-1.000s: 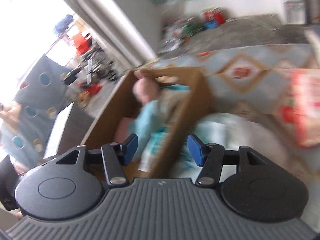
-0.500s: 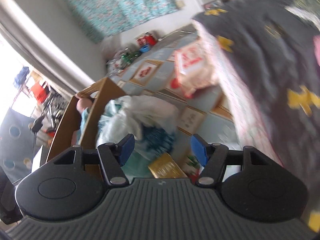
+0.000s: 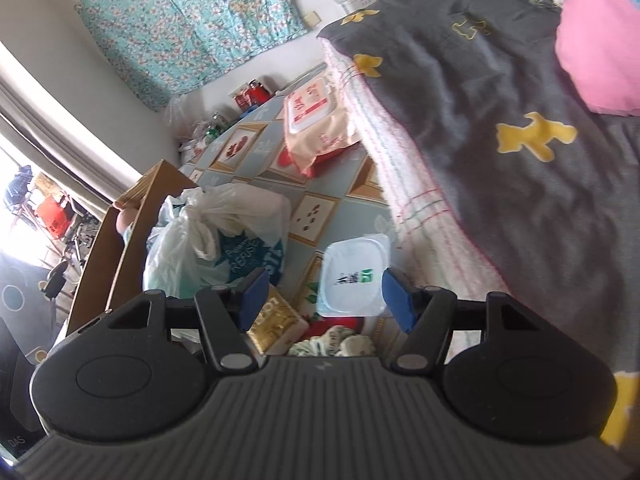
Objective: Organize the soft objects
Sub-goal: 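Move the right gripper back over the bed toward the white yogurt cup, then close the right gripper on the white yogurt cup rim and lift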
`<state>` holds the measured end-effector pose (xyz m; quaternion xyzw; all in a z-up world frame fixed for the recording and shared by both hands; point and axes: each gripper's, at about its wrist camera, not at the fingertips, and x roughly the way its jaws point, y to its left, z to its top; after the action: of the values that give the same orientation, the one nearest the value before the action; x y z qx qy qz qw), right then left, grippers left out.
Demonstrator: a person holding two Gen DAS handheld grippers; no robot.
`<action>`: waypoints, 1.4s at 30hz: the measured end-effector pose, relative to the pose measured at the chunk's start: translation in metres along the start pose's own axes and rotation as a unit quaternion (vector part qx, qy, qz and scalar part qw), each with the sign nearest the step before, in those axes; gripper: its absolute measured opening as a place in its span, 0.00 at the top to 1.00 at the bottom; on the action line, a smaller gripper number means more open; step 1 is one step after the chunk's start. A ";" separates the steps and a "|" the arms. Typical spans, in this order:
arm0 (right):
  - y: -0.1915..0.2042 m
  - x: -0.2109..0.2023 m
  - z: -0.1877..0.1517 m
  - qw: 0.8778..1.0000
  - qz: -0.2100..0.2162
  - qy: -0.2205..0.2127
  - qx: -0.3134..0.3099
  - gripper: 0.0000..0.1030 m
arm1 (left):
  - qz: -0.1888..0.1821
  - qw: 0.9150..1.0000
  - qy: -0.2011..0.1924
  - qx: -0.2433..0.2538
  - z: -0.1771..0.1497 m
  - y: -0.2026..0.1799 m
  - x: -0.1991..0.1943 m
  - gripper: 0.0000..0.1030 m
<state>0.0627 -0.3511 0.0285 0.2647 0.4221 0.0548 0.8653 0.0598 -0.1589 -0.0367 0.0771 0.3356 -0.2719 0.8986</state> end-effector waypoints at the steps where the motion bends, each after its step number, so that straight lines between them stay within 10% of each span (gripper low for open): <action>1: -0.002 -0.001 -0.001 1.000 -0.001 -0.003 -0.001 0.39 | -0.001 1.000 0.000 0.005 0.000 -0.003 0.002 0.20; 42: -0.036 0.074 0.018 0.998 0.011 0.051 0.034 0.79 | -0.066 0.993 0.073 0.059 0.008 -0.036 0.129 0.42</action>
<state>0.1188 -0.3658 -0.0325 0.2954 0.4643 0.0633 0.8325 0.1257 -0.2479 -0.1121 0.1278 0.3884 -0.3433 0.8456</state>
